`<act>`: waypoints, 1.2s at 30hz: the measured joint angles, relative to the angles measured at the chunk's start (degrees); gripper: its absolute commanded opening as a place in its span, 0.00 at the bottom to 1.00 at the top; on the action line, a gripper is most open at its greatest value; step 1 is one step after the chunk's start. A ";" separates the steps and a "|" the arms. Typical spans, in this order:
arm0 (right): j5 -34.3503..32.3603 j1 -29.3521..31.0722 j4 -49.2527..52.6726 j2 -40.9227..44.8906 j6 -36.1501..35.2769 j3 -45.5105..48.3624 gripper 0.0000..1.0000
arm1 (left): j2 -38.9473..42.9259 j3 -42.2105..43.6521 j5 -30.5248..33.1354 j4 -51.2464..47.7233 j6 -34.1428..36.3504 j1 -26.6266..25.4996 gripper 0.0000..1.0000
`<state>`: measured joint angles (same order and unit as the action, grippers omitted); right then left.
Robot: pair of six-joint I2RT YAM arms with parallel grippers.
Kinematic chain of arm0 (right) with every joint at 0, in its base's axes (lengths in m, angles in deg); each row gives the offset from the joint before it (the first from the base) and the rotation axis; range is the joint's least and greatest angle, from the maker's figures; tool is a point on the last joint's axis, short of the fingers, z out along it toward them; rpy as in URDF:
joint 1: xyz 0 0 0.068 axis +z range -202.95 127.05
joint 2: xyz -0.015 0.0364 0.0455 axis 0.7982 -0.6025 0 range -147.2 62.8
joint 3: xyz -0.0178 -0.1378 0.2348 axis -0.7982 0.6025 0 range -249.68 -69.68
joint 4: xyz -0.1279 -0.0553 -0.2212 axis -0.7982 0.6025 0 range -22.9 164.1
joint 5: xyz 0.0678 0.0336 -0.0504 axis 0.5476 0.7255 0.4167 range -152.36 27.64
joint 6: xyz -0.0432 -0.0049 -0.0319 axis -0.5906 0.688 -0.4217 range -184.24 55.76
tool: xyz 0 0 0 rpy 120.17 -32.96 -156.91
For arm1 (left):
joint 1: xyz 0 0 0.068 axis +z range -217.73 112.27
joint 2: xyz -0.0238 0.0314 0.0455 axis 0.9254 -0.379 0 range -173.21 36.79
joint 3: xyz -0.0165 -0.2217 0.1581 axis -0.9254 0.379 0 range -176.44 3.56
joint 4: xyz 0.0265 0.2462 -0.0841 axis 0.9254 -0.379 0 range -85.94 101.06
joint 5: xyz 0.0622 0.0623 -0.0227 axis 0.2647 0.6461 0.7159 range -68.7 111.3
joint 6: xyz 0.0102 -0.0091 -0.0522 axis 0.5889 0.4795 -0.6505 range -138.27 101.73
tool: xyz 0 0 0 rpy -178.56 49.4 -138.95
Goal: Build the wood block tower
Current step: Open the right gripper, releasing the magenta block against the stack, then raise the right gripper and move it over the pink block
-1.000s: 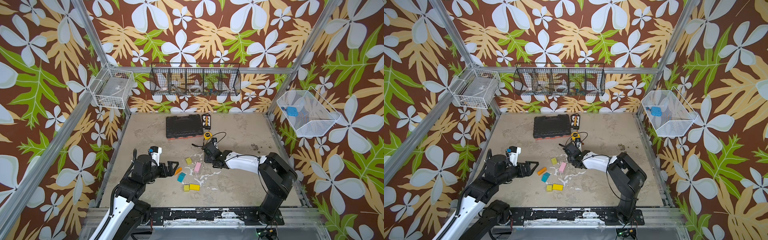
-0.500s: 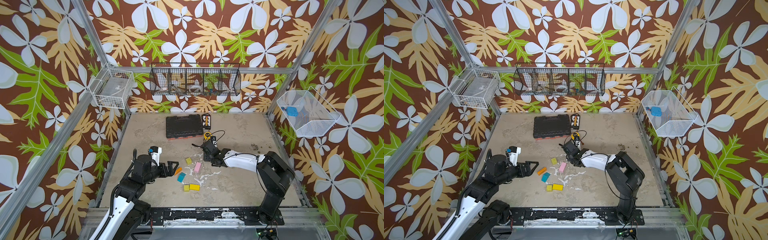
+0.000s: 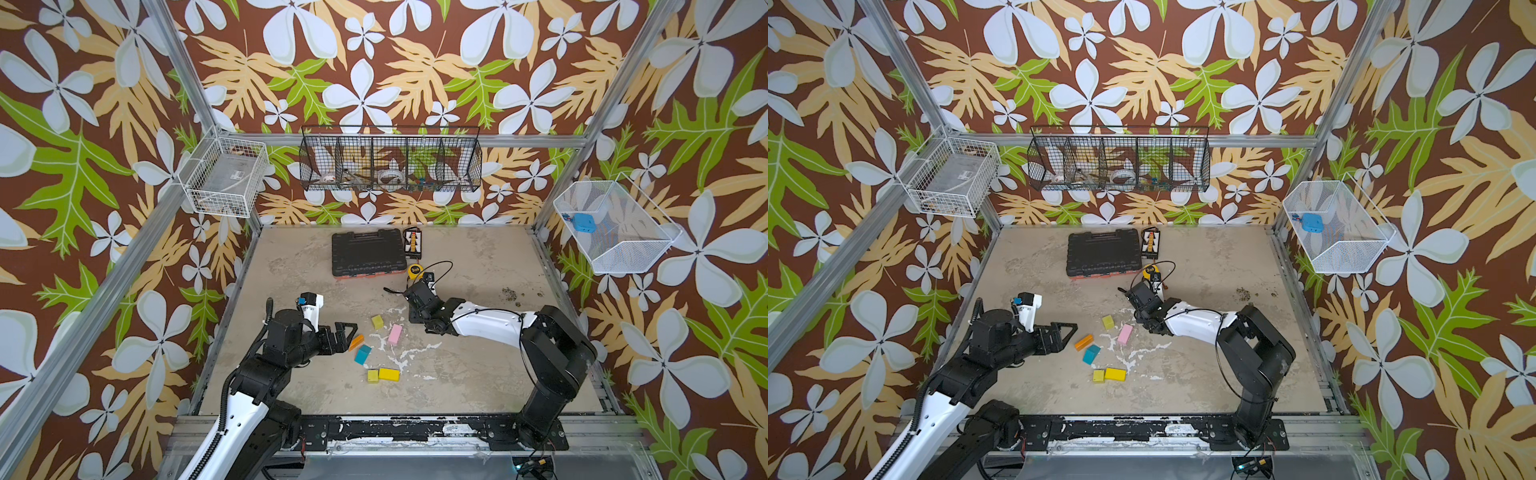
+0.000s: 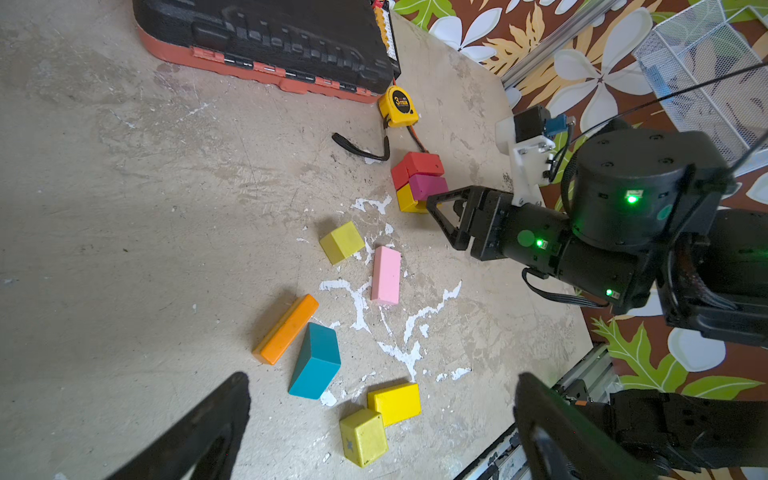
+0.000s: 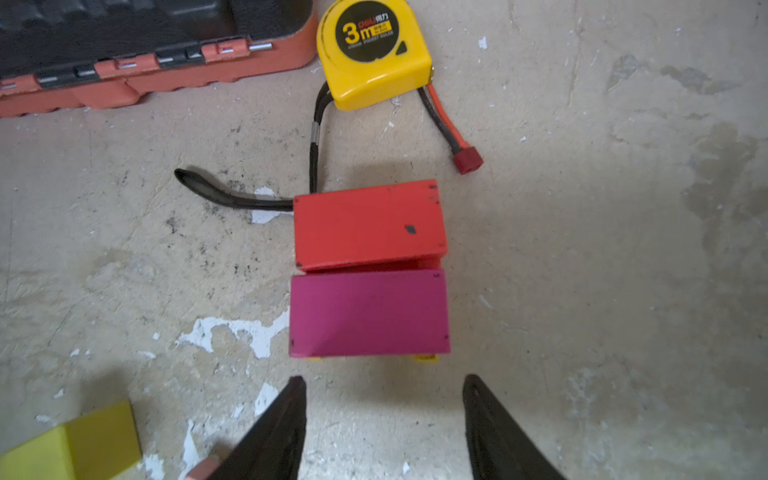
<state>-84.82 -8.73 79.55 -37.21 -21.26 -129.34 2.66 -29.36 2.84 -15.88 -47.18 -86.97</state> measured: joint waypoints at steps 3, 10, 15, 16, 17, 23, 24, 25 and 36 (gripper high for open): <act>0.85 0.07 -3.26 5.51 -0.48 5.11 0.78 | 0.00 0.00 -0.02 0.02 0.00 0.00 1.00; 9.64 2.89 -15.28 30.53 -3.50 28.48 0.86 | 0.44 0.13 0.00 0.17 -0.11 0.00 1.00; 13.97 4.17 -20.61 32.22 -4.50 31.08 0.86 | 0.68 0.13 0.02 0.17 -0.81 0.00 1.00; 14.38 4.17 -21.38 31.98 -4.48 31.26 0.86 | 0.68 0.13 0.02 0.17 -0.81 0.00 1.00; 14.95 4.20 -21.97 31.67 -4.52 31.34 0.85 | 0.68 0.13 0.02 0.17 -0.81 0.00 1.00; 16.22 7.48 -24.70 29.46 -5.44 31.01 0.86 | 0.68 0.20 0.02 0.17 -0.83 0.00 1.00; 16.20 8.13 -24.94 28.92 -5.86 30.71 0.86 | 0.68 0.20 0.02 0.17 -0.83 0.00 1.00; 16.17 8.83 -25.20 28.15 -5.97 30.25 0.85 | 0.68 0.20 0.02 0.17 -0.83 0.00 1.00; 15.72 14.08 -24.20 16.59 -9.35 19.89 0.77 | 1.11 0.20 0.02 0.17 -0.83 0.00 1.00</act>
<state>-69.10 5.35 55.35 -20.62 -30.61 -109.45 3.77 -29.17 2.86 -15.70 -48.01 -86.97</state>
